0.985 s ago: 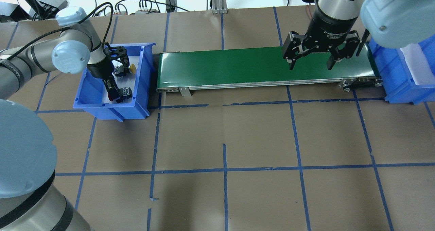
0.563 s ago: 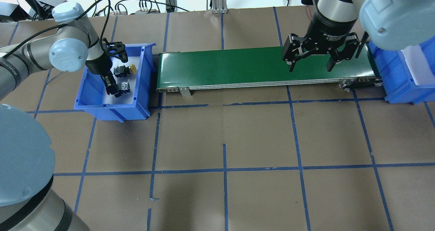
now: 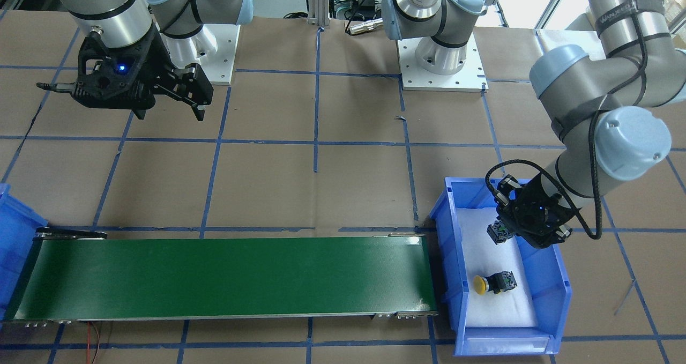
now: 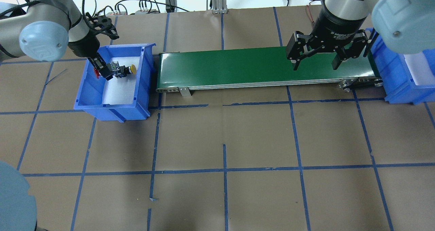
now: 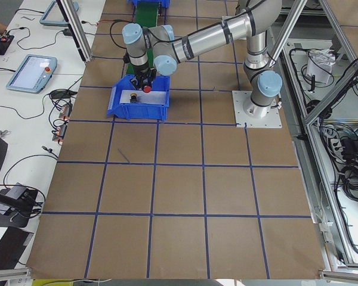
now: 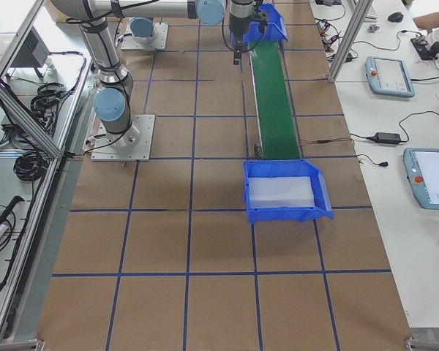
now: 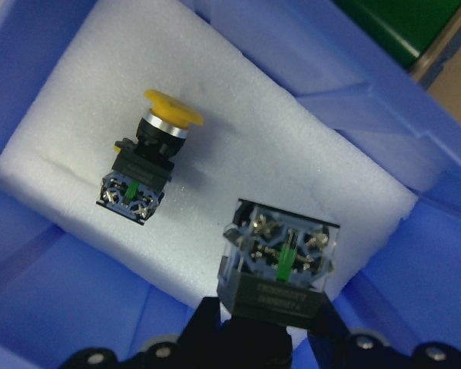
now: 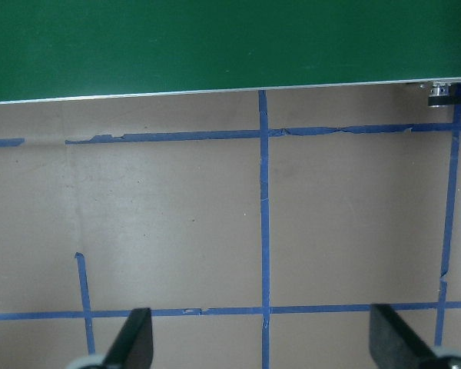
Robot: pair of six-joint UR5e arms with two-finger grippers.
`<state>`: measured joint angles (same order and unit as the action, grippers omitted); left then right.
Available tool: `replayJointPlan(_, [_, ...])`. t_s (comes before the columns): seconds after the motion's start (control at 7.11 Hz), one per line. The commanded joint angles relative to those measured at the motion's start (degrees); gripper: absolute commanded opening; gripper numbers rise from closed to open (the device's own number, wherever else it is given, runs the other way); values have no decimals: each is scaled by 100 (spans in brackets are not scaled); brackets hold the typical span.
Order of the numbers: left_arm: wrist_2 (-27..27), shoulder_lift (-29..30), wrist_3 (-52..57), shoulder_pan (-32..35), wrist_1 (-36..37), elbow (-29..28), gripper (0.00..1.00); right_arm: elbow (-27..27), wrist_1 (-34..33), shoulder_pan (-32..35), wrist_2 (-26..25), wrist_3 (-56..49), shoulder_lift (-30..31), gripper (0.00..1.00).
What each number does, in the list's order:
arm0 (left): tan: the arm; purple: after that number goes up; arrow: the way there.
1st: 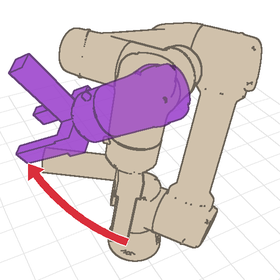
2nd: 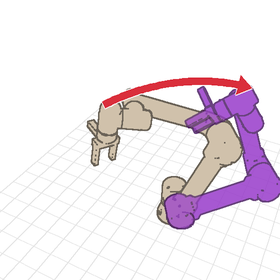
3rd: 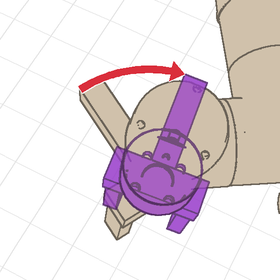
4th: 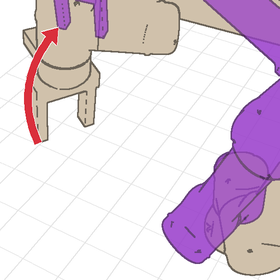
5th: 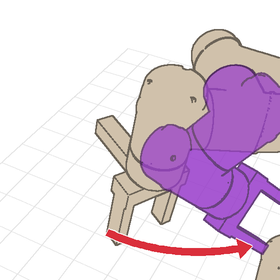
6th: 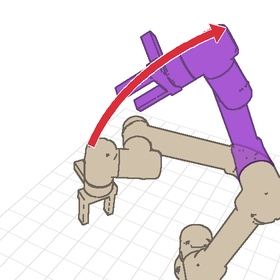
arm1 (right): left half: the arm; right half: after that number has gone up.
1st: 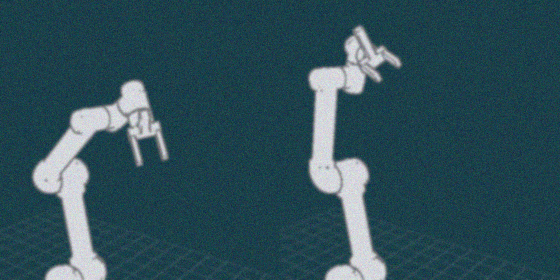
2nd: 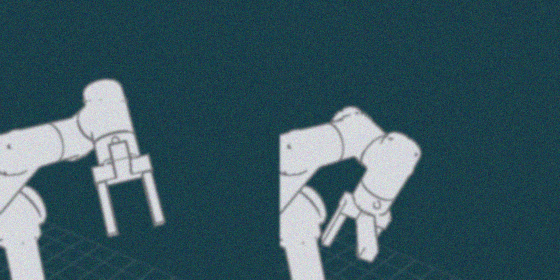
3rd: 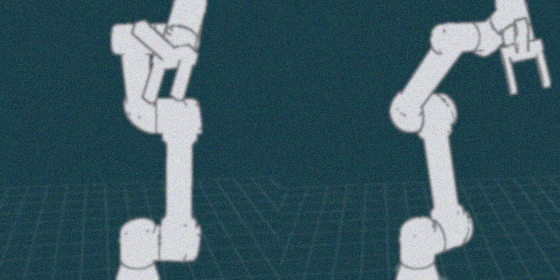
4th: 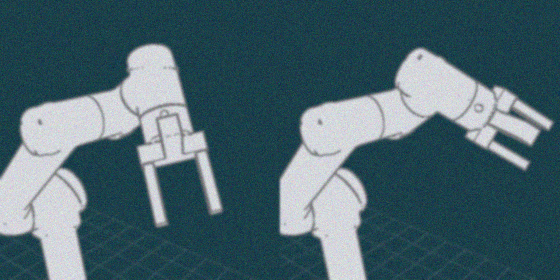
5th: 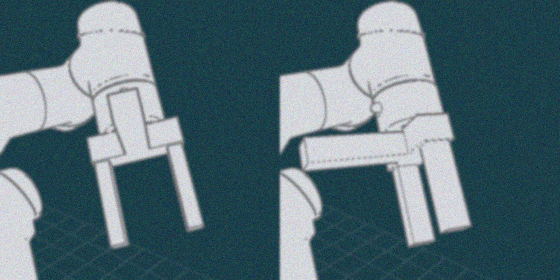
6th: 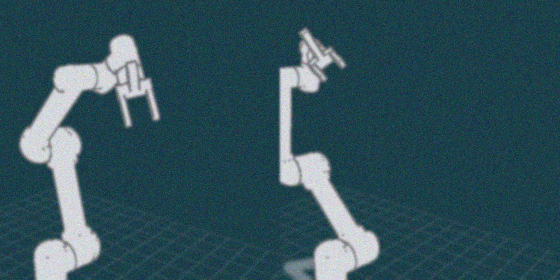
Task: Transport two buttons from left to right
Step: 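Carry the red button over the conveyor and release it on the belt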
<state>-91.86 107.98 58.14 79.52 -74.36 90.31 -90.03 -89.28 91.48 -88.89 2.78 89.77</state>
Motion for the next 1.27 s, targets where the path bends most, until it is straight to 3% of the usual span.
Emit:
replayJointPlan(0.0, [1, -277, -2043, 649, 18, -83, 6, -102, 25, -16, 30, -14, 76, 100])
replayJointPlan(0.28, [10, 90, -4220, 1230, 132, -451, 6, -146, 7, -208, -5, -23, 59, 100])
replayJointPlan(0.56, [298, 879, -5956, 1714, 980, -847, 7, -155, -28, -333, 4, -23, 33, 100])
replayJointPlan(0.7, [404, 1248, -6573, 1933, 1107, -910, 7, -155, -28, -333, 4, -23, -11, 100])
replayJointPlan(1.13, [440, 1637, -7490, 2444, 1434, -892, 7, -155, -37, -341, 30, -23, -12, 100])
